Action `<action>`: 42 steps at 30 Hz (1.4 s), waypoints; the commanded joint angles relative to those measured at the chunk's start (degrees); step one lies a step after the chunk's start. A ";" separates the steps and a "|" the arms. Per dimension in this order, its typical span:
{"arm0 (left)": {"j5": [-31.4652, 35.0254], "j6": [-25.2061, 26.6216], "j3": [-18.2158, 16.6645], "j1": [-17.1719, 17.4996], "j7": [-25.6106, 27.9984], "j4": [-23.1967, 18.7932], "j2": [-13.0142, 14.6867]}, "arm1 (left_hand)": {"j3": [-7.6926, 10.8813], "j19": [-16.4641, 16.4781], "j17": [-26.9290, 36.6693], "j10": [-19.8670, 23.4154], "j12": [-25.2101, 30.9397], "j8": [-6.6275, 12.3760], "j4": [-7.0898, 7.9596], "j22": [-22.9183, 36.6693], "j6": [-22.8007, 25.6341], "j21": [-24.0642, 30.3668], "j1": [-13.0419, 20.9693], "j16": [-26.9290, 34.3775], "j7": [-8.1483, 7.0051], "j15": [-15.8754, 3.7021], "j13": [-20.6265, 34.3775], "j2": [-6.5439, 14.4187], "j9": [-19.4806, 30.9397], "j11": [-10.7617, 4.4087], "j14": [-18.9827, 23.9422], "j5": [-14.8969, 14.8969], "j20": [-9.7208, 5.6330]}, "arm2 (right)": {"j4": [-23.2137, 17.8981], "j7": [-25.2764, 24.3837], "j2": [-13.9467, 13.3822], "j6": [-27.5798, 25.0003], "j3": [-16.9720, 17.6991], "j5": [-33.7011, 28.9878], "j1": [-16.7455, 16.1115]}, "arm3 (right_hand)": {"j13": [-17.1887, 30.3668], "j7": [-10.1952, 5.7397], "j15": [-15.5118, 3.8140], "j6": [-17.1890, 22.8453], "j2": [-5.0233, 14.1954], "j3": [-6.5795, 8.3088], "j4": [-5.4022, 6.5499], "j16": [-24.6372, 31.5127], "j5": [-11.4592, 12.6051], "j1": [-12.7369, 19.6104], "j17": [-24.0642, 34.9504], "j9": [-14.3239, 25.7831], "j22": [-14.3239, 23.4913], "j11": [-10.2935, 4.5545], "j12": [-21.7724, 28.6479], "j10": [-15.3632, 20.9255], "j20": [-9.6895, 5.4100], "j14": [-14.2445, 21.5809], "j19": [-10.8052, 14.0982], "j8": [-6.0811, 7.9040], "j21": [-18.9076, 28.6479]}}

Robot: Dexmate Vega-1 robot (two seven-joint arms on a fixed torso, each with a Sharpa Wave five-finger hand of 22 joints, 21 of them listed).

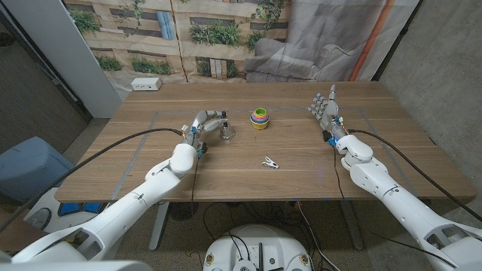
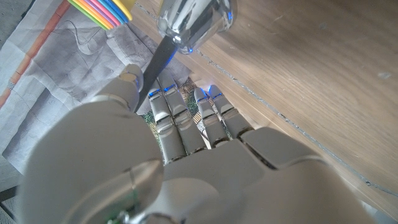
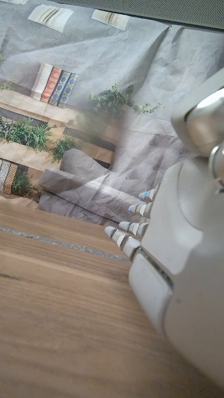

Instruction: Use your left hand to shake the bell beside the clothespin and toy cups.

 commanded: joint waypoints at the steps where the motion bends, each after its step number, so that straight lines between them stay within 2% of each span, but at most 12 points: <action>1: 0.68 -0.50 0.16 0.37 1.15 0.17 -0.37 | -0.11 0.81 0.08 1.23 -0.26 -0.23 0.13 0.19 0.92 0.34 1.10 -0.05 -0.17 -7.88 0.29 1.10 0.23 -0.45 0.55 -0.20 -0.05 | 0.14 0.08 0.02 0.00 0.01 0.00 0.04 | 0.05 -0.02 -0.02 -1.26 5.64 -0.37 -0.11 0.43 0.26 0.14 0.25 0.32 0.20 -0.05 0.29 -0.29 0.04 -0.21 0.41 0.34 0.34; 13: 0.87 -1.93 -0.28 -0.01 1.93 -0.26 -0.95 | -0.41 1.43 0.08 2.49 -0.55 -0.60 0.13 0.20 1.96 0.35 2.02 -0.25 -0.19 -8.45 0.33 2.22 0.32 -0.72 0.86 -0.36 -0.58 | 0.14 -0.15 0.05 0.01 0.04 -0.07 0.02 | 0.05 -0.02 -0.03 -1.30 5.65 -0.37 -0.11 0.43 0.26 0.14 0.25 0.32 0.20 0.03 0.31 -0.24 0.01 -0.23 0.43 0.32 0.34; 25: -0.25 -1.23 -1.28 0.27 0.87 -3.46 -0.67 | -0.87 1.66 0.08 3.43 -0.57 -0.86 0.06 0.19 2.53 0.28 2.58 -0.34 -0.38 -8.54 0.35 2.56 0.37 -0.82 1.52 -0.45 -0.63 | 0.13 -0.20 0.08 0.00 0.01 -0.11 0.04 | 0.05 -0.03 -0.03 -1.27 5.65 -0.36 -0.11 0.43 0.26 0.14 0.25 0.32 0.20 -0.10 0.28 -0.31 0.03 -0.22 0.37 0.33 0.32; 35: -1.70 1.24 -2.28 1.60 -0.39 -7.36 0.29 | -1.31 1.91 0.07 4.07 -0.60 -0.98 0.07 0.19 2.94 0.27 2.77 -0.41 -0.39 -8.43 0.37 2.55 0.41 -0.75 1.80 -0.47 -0.63 | 0.08 0.02 0.01 -0.01 0.00 -0.03 0.01 | 0.05 -0.03 -0.08 -1.29 5.65 -0.36 -0.11 0.43 0.26 0.14 0.25 0.32 0.20 -0.07 0.29 -0.29 0.04 -0.23 0.39 0.32 0.33; 42: -2.79 6.59 -3.16 3.12 -0.73 -11.54 1.56 | -1.71 2.09 0.07 4.85 -0.56 -0.93 0.07 0.19 3.66 0.25 2.90 -0.46 -0.48 -8.37 0.38 2.49 0.43 -0.87 1.92 -0.48 -0.65 | 0.06 0.05 0.00 0.00 0.01 -0.01 -0.01 | 0.05 -0.03 -0.09 -1.25 5.65 -0.36 -0.11 0.42 0.27 0.14 0.25 0.32 0.20 -0.20 0.30 -0.26 0.01 -0.24 0.42 0.34 0.34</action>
